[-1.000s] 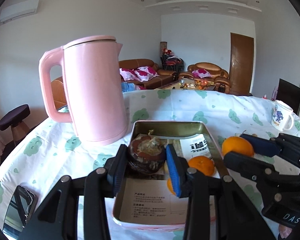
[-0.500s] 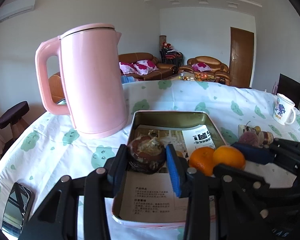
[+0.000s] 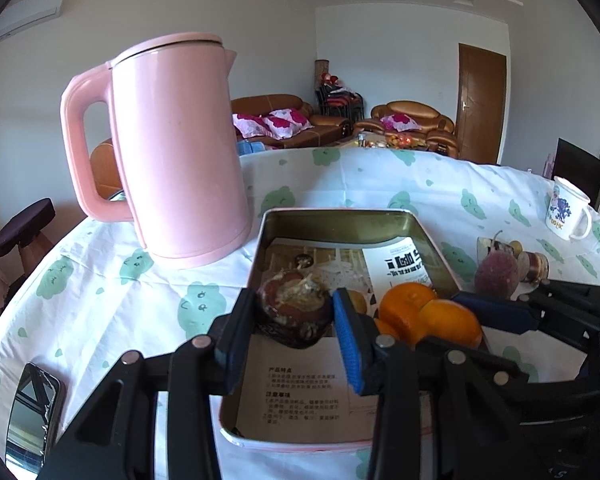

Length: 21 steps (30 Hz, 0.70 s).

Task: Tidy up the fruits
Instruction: 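Open both tools to drop the fruits into the tin box, then grasp the purple turnip with the left tool while the right tool grasps the brown cylinder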

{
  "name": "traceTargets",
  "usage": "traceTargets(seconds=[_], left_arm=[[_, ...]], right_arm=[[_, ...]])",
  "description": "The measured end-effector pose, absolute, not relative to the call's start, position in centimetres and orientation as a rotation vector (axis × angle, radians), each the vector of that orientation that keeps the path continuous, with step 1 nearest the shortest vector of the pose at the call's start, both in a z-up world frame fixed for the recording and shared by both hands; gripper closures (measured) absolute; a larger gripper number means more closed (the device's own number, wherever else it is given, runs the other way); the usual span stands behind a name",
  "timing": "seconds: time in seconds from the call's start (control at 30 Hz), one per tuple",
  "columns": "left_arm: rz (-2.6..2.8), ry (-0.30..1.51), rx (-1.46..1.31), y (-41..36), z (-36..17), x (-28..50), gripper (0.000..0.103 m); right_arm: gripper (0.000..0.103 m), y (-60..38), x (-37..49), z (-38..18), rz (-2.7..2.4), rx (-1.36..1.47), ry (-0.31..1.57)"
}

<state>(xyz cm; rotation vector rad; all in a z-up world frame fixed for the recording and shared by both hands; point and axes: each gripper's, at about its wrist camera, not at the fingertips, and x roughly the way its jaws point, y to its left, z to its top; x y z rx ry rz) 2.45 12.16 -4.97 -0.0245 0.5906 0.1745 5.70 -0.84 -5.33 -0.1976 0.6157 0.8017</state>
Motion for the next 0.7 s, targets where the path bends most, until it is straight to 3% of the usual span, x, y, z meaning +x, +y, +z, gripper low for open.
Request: traceTargets(seconds=[0.07, 0.13, 0.23, 0.37, 0.43, 0.7], left_arm=[[0.180, 0.588, -0.025, 12.2, -5.0, 2.3, 0.056], [0.199, 0.585, -0.025, 12.3, -5.0, 2.2, 0.037], [0.210, 0.574, -0.050, 12.8, -4.9, 1.9, 0.024], [0.205, 0.552, -0.070, 12.6, -4.1, 1.4, 0.021], [0.194, 0.533, -0.076, 12.1, -3.5, 1.2, 0.014], [0.082, 0.514, -0.044, 6.7, -2.2, 2.3, 0.010]], right_arm=[[0.064, -0.7, 5.7, -5.4, 0.802, -0.205, 0.621], [0.060, -0.8, 5.5, -5.4, 0.799, -0.206, 0.619], [0.051, -1.3, 5.5, -5.2, 0.795, -0.184, 0.613], [0.050, -2.3, 5.0, -4.8, 0.745, -0.218, 0.584], [0.049, -3.6, 4.9, -4.1, 0.729, -0.212, 0.571], [0.047, -12.5, 7.8, -2.8, 0.475, -0.105, 0.580]])
